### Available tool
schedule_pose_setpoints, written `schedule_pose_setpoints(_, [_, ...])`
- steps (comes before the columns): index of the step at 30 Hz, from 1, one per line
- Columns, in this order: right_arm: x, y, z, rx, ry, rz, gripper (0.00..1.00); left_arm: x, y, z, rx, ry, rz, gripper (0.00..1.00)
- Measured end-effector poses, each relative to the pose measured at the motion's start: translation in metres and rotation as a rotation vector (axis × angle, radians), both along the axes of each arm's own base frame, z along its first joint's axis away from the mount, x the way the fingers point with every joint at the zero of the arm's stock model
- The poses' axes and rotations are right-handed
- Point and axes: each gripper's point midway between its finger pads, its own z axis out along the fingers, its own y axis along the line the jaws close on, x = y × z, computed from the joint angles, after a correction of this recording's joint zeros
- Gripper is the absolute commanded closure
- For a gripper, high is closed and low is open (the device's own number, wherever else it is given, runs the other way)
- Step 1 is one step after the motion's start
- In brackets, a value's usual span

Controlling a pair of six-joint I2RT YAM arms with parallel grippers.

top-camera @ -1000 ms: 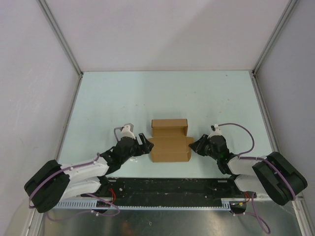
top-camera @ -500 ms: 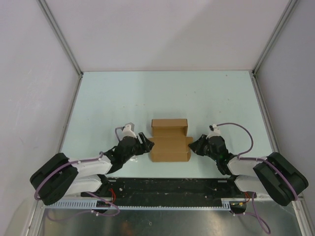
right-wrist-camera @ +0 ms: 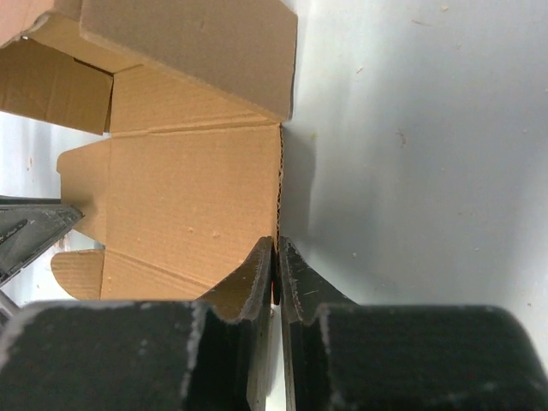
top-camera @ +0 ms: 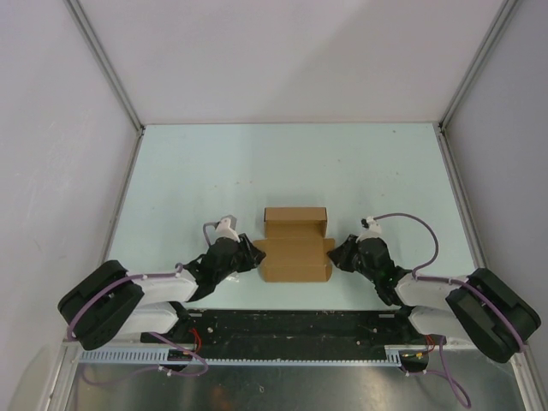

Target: Fold the paper box

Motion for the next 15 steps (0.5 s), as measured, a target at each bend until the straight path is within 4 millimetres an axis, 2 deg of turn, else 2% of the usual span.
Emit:
schedule_pose_setpoints(7, [-0.0020,0.0051,-0.0011,-0.080,-0.020,0.011,0.90,-0.0026,0.0012,-0.0048,0.012,0.014,-0.006,0.73])
schedule_pose_setpoints(15, [-0.0040,0.0097,-0.0003,-0.193,-0.054,0.021,0.90,-0.0034,0.0017,-0.0063,0.020,0.015,-0.012,0.77])
